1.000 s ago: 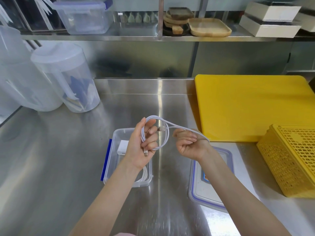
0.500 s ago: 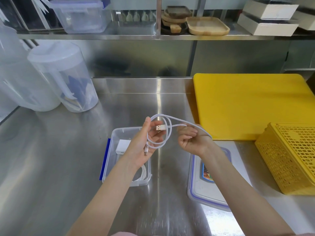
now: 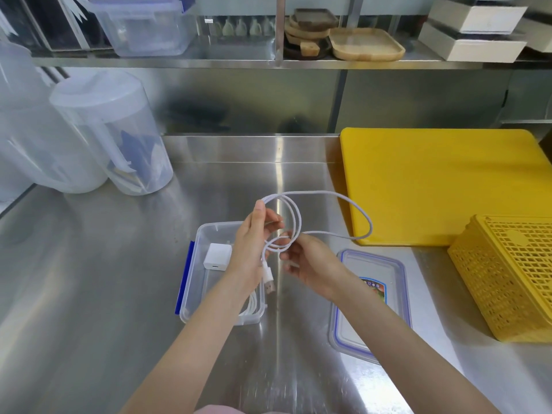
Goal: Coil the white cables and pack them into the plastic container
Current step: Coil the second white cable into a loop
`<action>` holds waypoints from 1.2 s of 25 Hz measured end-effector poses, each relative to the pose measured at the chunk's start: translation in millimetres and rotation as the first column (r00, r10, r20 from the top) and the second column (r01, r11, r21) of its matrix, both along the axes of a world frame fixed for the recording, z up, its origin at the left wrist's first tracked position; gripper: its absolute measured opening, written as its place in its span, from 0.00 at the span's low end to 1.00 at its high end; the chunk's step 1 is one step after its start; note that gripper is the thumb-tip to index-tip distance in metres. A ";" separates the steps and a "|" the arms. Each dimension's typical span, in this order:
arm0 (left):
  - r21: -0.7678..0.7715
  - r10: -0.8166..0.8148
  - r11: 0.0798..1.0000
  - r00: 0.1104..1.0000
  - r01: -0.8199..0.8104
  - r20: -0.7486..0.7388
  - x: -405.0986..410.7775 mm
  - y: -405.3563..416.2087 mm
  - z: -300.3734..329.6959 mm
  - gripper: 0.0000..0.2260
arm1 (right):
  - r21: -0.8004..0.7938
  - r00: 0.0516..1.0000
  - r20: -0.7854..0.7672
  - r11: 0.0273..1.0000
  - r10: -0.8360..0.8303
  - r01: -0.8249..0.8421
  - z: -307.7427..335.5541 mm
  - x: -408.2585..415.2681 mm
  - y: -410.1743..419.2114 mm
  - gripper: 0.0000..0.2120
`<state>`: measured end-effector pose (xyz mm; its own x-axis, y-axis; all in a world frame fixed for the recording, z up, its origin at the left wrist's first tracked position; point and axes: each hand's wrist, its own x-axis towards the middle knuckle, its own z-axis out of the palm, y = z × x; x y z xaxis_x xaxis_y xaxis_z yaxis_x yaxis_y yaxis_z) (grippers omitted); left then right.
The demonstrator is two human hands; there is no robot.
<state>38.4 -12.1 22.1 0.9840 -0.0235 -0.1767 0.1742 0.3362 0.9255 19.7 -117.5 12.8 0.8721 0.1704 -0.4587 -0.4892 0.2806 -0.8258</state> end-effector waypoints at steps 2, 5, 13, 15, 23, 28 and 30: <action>0.113 0.034 0.993 0.998 -0.041 0.060 -2.1 -0.9 -3.6 0.20 | 0.090 0.996 -0.074 0.995 0.048 -0.042 5.0 -1.9 -2.7 0.13; 0.191 0.063 0.978 0.990 -0.086 0.123 -3.2 -1.9 -6.3 0.20 | 0.273 0.987 -0.116 0.959 0.110 -0.075 11.0 -3.8 -3.0 0.17; 0.142 -0.030 0.990 0.990 0.010 0.139 8.0 11.5 -15.5 0.21 | -0.307 0.908 0.101 0.880 0.408 -0.361 15.4 -13.5 8.2 0.07; 0.139 -0.040 0.990 0.989 0.020 0.142 13.7 16.1 -13.7 0.19 | -0.592 0.882 0.168 0.760 0.441 -0.267 8.5 -13.8 4.2 0.12; 0.247 0.028 0.964 0.961 -0.099 0.275 35.6 50.7 4.0 0.20 | -0.963 0.857 0.085 0.263 0.509 -0.061 -29.5 -31.0 -45.4 0.14; 0.288 -0.066 0.957 0.960 -0.016 0.272 24.1 28.4 -9.6 0.21 | -0.874 0.841 0.091 0.448 0.534 -0.190 -9.6 -20.1 -30.9 0.19; 0.295 -0.116 0.955 0.951 0.027 0.287 17.0 19.9 -13.2 0.20 | -0.792 0.867 0.209 0.598 0.452 -0.121 5.4 -10.6 -18.0 0.27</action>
